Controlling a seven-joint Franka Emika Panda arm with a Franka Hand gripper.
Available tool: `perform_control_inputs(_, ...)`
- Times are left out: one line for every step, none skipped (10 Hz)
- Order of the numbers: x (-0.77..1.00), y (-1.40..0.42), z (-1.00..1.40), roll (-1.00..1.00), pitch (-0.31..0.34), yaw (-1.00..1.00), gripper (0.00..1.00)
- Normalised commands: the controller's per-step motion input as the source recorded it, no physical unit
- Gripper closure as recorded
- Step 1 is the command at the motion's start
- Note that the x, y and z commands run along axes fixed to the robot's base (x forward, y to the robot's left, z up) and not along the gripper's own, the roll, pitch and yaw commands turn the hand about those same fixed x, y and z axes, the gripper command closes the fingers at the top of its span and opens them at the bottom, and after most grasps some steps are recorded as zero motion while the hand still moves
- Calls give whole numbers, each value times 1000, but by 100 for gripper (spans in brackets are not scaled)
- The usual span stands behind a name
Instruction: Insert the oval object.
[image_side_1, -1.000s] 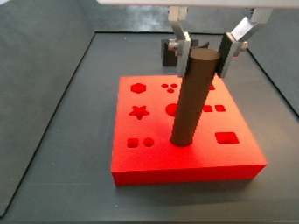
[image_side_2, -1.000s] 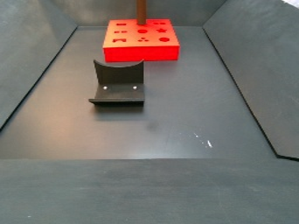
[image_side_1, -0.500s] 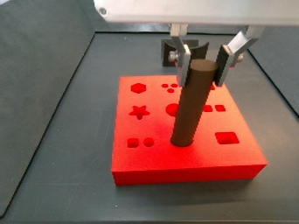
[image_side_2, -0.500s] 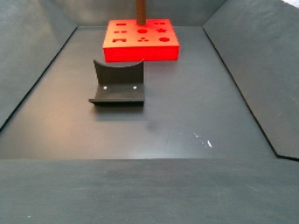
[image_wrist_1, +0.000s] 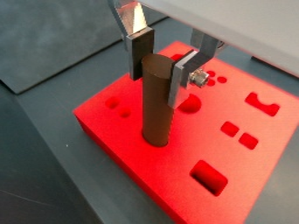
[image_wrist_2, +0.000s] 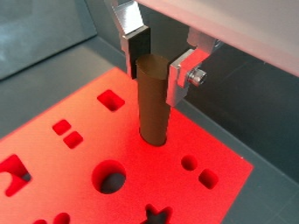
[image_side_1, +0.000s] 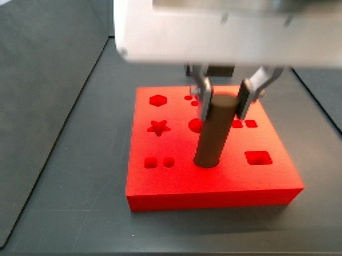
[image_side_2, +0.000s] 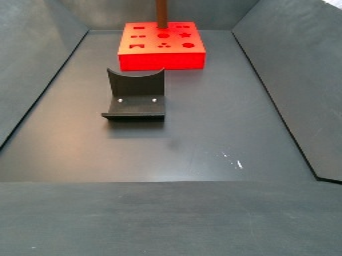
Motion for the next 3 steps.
perform_control_inputs(0,0,-486,-6,-47,60,100)
perform_control_inputs(0,0,-409,0,-21,37,100)
perform_control_inputs(0,0,0,0,0,0,100)
